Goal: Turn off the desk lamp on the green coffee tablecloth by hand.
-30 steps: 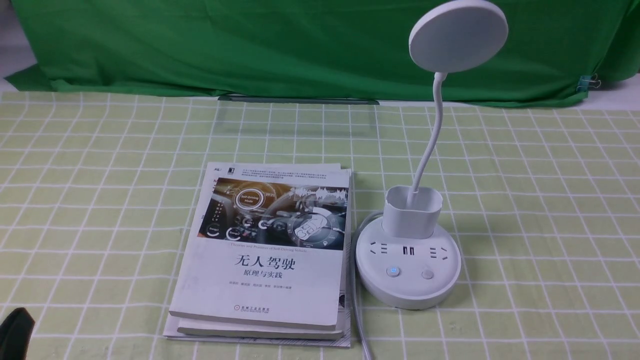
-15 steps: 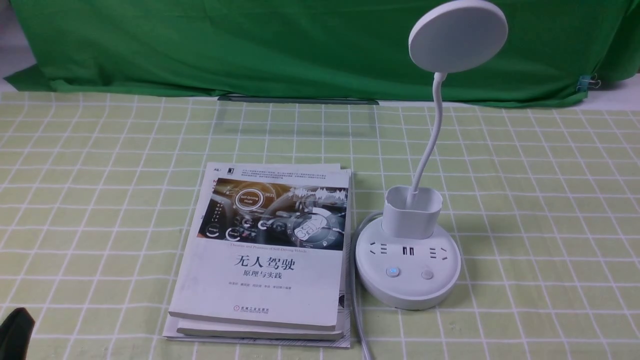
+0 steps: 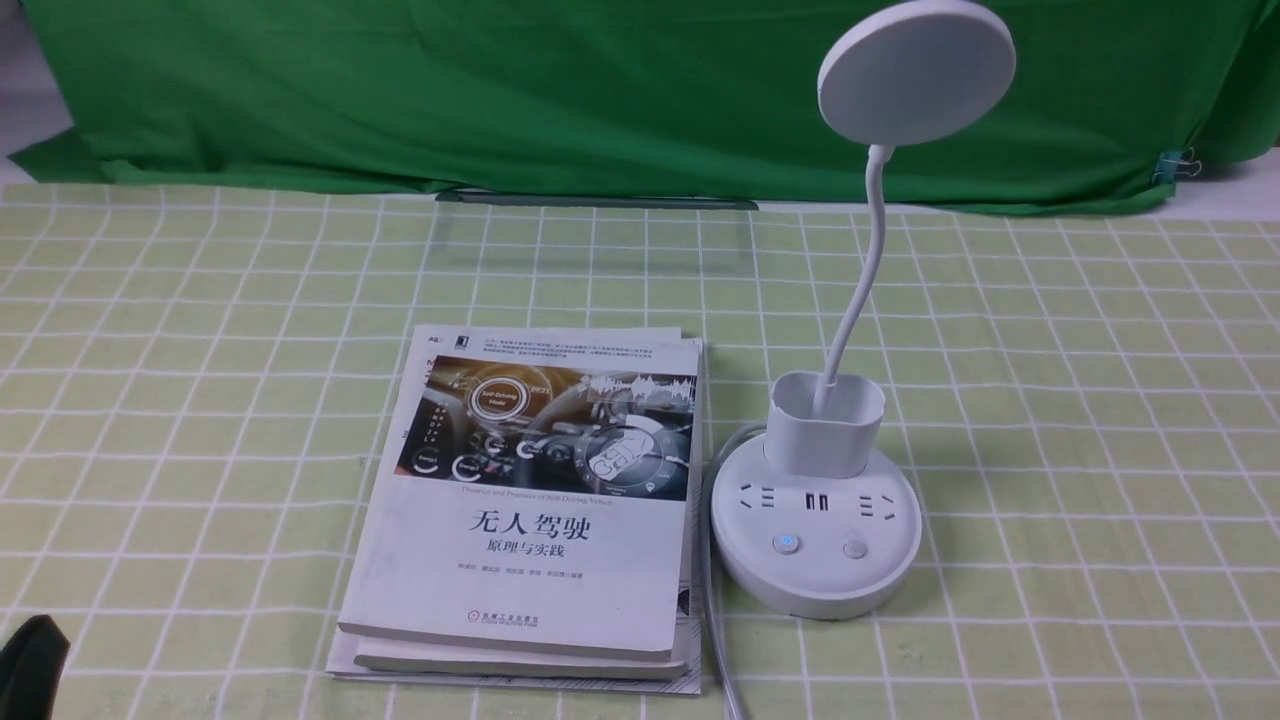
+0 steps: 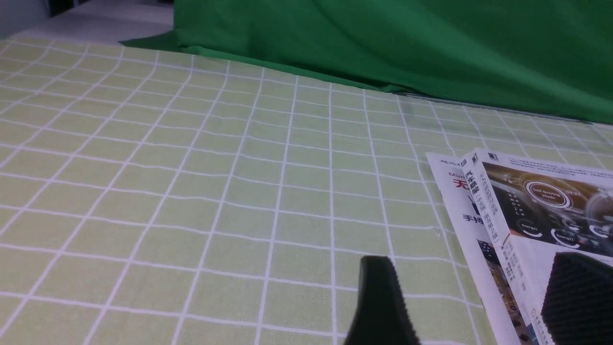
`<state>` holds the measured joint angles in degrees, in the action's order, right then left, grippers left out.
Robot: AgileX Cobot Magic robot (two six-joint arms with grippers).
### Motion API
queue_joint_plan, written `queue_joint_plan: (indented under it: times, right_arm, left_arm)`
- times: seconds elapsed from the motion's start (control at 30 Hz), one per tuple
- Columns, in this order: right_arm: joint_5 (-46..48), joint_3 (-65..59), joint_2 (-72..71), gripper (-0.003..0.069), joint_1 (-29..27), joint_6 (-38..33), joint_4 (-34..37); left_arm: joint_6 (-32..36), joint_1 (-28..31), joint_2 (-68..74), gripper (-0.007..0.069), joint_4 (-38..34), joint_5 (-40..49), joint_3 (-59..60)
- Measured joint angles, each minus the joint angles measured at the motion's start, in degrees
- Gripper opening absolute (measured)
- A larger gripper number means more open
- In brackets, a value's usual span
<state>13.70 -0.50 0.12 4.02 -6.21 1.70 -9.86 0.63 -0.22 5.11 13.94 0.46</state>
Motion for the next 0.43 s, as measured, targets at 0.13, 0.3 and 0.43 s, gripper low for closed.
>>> queue_joint_plan:
  times: [0.13,0.3,0.43]
  right_arm:
    - [0.0,0.0,0.0,0.0155,0.0,0.0,0.0]
    - [0.0,0.0,0.0,0.0175,0.0,0.0,0.0]
    - [0.0,0.0,0.0,0.0185,0.0,0.0,0.0]
  left_arm:
    - [0.0,0.0,0.0,0.041,0.0,0.0,0.0]
    - [0.0,0.0,0.0,0.041,0.0,0.0,0.0]
    - [0.0,0.0,0.0,0.041,0.0,0.0,0.0]
